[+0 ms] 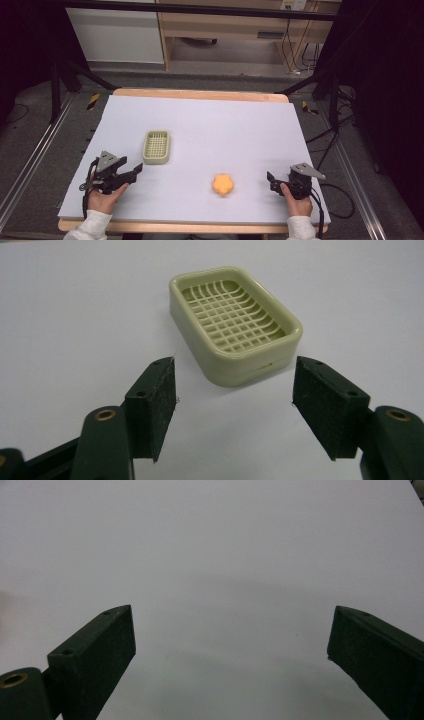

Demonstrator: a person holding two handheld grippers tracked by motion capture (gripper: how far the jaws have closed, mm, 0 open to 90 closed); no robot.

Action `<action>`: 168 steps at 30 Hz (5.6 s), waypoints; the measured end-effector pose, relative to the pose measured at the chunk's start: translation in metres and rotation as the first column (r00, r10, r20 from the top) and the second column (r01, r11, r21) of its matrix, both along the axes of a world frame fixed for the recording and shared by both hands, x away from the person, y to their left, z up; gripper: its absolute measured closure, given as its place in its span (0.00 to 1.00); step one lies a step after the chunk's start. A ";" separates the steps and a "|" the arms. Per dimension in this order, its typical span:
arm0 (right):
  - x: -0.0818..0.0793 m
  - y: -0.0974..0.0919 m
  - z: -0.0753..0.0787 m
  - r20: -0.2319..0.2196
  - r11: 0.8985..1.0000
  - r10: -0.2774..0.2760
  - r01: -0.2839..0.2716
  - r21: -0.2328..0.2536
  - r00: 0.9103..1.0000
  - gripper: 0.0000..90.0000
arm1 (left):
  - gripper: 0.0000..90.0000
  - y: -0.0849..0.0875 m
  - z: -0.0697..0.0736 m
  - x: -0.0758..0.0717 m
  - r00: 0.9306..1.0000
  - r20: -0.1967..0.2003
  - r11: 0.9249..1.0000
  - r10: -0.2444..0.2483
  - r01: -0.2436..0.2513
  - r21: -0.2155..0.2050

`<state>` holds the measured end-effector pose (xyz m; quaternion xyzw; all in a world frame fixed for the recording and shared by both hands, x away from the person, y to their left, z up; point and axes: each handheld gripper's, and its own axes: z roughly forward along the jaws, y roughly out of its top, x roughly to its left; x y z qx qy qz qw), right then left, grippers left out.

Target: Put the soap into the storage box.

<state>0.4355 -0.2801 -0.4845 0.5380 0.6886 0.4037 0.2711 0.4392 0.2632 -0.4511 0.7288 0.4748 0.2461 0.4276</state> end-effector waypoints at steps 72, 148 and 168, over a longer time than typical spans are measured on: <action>0.001 0.001 -0.001 -0.024 1.000 0.006 -0.006 -0.008 1.000 0.07 | 0.29 -0.123 0.019 -0.007 0.941 -0.082 0.940 -0.328 0.333 0.072; 0.002 0.001 -0.002 -0.029 1.000 0.003 -0.004 -0.017 1.000 0.06 | 0.15 -0.253 -0.005 0.007 0.852 -0.242 0.833 -0.465 0.513 0.208; 0.003 0.001 -0.002 -0.029 1.000 0.004 -0.004 -0.019 1.000 0.07 | 0.25 -0.263 -0.018 0.009 0.869 -0.270 0.850 -0.414 0.475 0.226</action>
